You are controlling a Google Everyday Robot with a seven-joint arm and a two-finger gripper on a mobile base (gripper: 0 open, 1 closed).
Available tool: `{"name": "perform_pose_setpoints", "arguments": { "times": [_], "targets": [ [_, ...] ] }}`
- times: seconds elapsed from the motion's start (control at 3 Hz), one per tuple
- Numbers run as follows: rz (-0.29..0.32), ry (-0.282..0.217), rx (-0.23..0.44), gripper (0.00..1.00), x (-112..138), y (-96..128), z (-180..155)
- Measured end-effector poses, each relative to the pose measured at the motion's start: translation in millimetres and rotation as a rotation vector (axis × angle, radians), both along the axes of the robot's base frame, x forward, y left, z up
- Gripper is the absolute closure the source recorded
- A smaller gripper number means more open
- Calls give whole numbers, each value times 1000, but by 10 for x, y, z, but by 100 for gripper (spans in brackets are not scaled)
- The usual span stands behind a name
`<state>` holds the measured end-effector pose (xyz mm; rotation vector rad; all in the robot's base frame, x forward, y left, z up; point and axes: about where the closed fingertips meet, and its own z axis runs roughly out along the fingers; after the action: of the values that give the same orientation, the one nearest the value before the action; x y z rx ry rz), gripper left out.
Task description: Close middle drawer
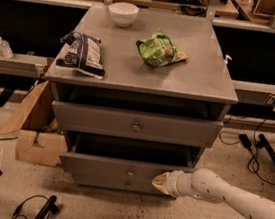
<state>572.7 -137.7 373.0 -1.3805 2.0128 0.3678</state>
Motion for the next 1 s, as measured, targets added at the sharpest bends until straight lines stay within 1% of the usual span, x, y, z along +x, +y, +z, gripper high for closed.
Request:
{"name": "perform_pose_setpoints", "arguments": {
  "times": [0.33, 0.67, 1.0],
  "targets": [
    [0, 0, 0, 100, -8, -1, 0],
    [-12, 1, -3, 100, 233, -20, -14],
    [-13, -3, -5, 82, 255, -27, -3]
  ]
}}
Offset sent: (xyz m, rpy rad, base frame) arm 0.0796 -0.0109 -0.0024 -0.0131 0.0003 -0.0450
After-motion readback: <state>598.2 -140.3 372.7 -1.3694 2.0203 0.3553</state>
